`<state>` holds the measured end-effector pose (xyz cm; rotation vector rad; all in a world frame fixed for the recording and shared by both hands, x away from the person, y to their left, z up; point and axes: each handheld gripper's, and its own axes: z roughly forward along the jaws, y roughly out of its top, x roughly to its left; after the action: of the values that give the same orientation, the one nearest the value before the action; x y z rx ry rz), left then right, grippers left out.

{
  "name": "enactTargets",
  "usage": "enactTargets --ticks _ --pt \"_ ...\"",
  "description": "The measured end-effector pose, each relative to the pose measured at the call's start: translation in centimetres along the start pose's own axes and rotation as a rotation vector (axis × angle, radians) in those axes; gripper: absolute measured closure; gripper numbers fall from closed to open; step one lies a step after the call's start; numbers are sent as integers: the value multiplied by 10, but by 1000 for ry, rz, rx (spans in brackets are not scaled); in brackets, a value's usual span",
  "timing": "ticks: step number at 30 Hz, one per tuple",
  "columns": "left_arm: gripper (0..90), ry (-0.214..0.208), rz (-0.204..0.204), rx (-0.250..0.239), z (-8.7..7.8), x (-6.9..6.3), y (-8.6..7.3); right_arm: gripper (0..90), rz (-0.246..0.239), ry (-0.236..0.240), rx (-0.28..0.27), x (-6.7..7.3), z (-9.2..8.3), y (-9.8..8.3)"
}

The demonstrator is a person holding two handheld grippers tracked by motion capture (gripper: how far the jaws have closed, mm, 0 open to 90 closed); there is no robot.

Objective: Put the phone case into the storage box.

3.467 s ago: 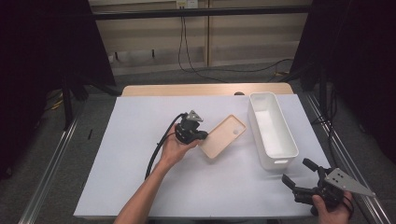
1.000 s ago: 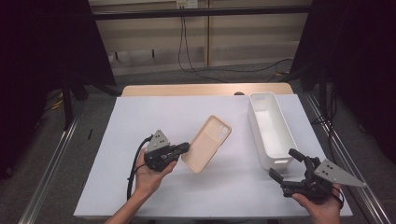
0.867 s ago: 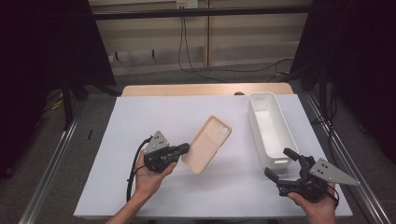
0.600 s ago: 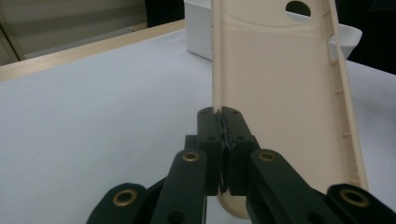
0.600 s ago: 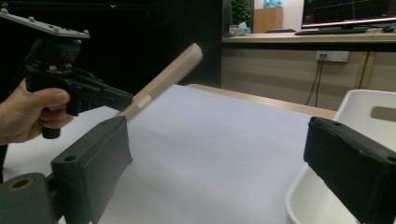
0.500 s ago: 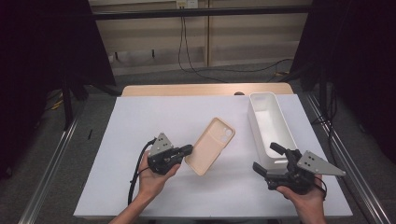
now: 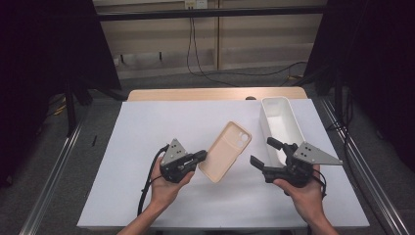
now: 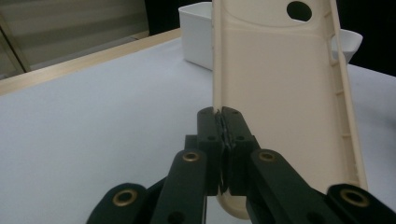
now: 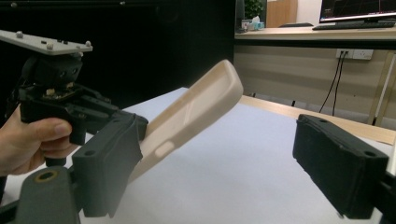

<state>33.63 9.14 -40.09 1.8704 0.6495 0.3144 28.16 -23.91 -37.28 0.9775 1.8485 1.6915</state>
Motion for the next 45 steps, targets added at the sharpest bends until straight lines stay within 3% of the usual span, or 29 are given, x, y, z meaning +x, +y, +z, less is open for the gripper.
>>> enactTargets --ticks 22,31,34,45 --pt "876 -7 2 -17 5 -3 3 327 39 14 33 -1 35 -5" --pt "876 -8 9 -15 5 -4 3 478 89 41 33 -2 39 -7" --pt "876 -5 11 -16 5 -4 2 575 91 52 32 -2 41 -10" --pt "874 4 19 -12 6 -4 1 668 112 68 29 -1 43 -12"
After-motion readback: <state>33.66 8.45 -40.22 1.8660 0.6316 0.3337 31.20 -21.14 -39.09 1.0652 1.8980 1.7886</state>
